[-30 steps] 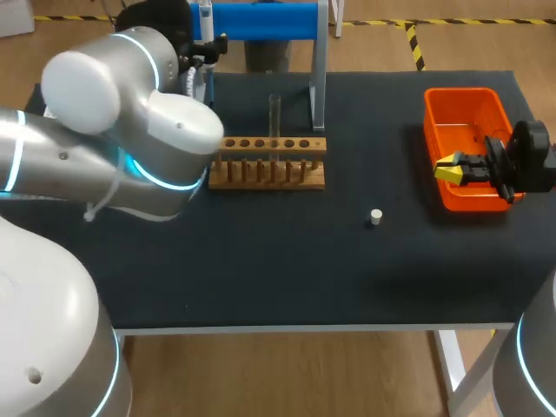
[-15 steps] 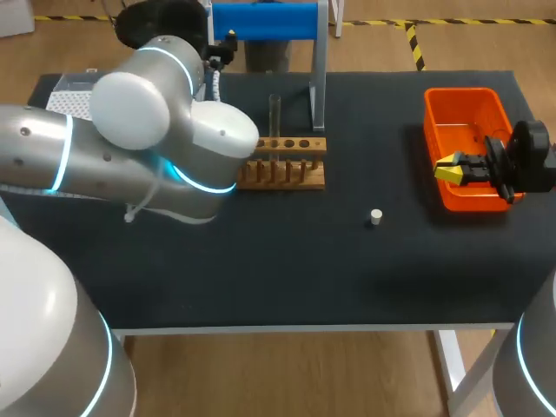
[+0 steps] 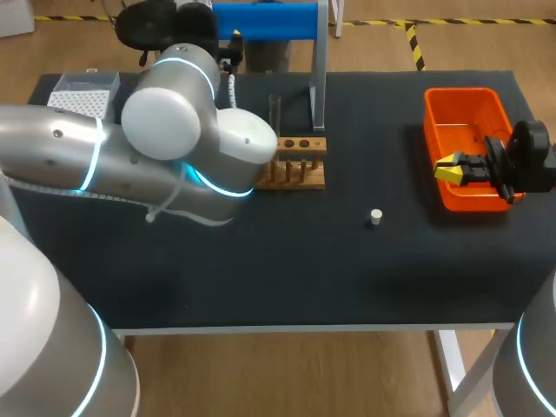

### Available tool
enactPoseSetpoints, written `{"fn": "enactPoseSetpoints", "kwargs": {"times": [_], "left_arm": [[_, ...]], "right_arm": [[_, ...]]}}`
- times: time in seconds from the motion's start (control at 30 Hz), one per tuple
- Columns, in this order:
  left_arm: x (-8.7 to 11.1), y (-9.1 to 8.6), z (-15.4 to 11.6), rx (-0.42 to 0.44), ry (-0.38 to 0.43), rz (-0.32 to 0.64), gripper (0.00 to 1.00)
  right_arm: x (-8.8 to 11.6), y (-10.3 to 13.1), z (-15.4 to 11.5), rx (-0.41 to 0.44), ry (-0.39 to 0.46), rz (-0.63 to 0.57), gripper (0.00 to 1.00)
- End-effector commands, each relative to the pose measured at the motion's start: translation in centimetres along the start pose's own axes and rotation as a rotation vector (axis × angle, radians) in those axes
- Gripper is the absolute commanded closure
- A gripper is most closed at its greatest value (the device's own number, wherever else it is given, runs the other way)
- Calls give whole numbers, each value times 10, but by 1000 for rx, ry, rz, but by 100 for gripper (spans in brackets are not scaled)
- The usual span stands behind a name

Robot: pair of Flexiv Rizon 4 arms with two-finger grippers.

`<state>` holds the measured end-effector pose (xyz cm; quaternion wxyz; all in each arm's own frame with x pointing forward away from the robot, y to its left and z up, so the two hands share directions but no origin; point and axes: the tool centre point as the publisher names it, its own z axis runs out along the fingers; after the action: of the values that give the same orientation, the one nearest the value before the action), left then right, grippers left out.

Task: Invert the test tube, pick up the pipette, mount the tip to pipette, aspirate from beaker and dispense into the tube, eject the tip, return the pipette, and cap with the stopper.

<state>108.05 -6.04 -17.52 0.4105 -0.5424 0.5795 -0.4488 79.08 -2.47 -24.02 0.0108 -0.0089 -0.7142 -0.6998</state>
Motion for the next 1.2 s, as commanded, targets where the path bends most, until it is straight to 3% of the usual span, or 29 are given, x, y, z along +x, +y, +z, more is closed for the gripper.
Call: {"fn": "enactPoseSetpoints", "kwargs": {"times": [0.03, 0.73, 0.77, 0.83, 0.87, 1.2], "left_arm": [[4, 8, 13, 25, -36, -5, 0], [-6, 11, 46, 41, -20, -20, 0], [-7, 11, 47, 42, -20, -20, 9], [-8, 10, 48, 43, -20, -19, 41], [-8, 10, 49, 43, -20, -18, 51], [-12, 9, 58, 36, -18, -3, 53]], "right_arm": [[0, 0, 0, 2, 0, -1, 100], [0, 0, 0, 2, 0, -1, 100], [0, 0, 0, 2, 0, -1, 100], [0, 0, 0, 2, 0, -1, 100], [0, 0, 0, 2, 0, -1, 100], [0, 0, 0, 2, 0, -1, 100]]}}
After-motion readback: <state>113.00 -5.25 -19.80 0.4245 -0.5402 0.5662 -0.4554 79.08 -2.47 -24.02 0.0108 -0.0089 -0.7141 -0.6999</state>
